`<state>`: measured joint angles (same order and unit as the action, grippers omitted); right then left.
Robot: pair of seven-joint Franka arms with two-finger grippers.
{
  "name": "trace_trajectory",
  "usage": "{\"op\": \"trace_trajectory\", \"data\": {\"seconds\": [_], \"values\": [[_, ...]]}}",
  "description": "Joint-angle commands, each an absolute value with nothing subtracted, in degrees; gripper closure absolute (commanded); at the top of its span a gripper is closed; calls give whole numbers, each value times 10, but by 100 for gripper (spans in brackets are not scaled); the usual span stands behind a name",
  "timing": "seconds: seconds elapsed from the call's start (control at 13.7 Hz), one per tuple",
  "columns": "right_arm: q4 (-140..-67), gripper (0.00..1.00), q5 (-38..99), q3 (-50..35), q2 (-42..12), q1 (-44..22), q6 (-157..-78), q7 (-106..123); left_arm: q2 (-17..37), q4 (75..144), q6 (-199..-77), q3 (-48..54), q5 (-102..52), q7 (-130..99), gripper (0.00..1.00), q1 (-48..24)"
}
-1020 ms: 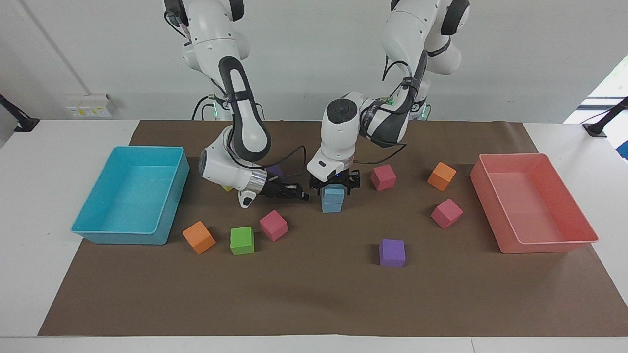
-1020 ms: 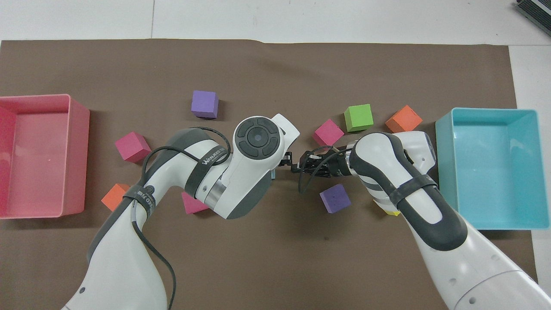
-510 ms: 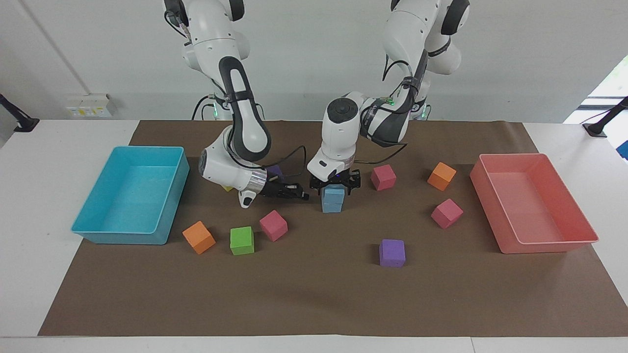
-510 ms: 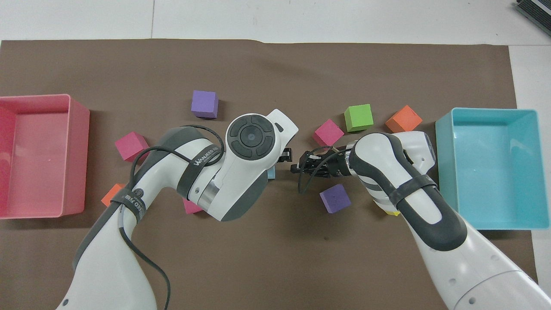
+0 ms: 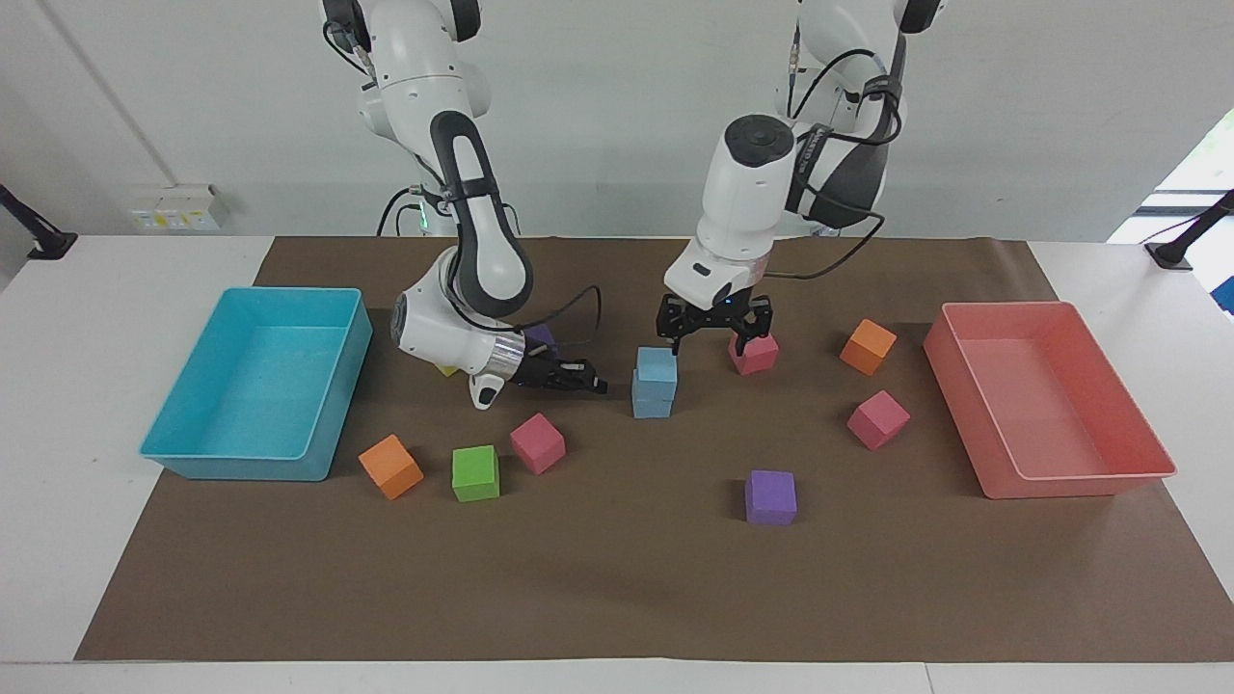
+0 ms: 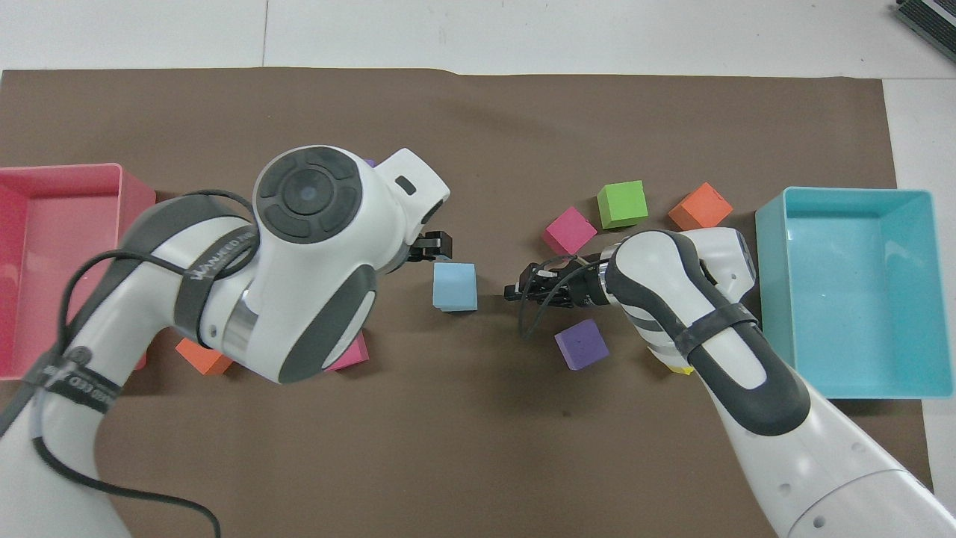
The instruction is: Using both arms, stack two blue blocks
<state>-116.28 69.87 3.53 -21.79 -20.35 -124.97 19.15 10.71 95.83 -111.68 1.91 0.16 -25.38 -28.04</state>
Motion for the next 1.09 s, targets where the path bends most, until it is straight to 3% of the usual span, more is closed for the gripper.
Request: {"op": "trace_trajectory", "data": {"seconds": [0.0, 0.22, 0.73, 0.8, 1.02], "values": [[-1158, 100, 643, 33, -204, -196, -1257, 198, 60, 970, -1072, 21, -11, -166, 0, -229], [-1145, 98, 569, 36, -193, -193, -1257, 155, 26, 964, -1018, 15, -11, -59, 0, -171], [-1121, 22, 356, 40, -137, -186, -1250, 18, 23, 860, -891, 11, -7, 62, 0, -69], [-1121, 0, 337, 40, -130, -185, -1250, 9, 23, 848, -869, 11, -4, 63, 0, -63], [-1118, 0, 248, 43, -108, -170, -1244, 2, 3, 843, -830, 16, -8, 73, 0, -38]]}}
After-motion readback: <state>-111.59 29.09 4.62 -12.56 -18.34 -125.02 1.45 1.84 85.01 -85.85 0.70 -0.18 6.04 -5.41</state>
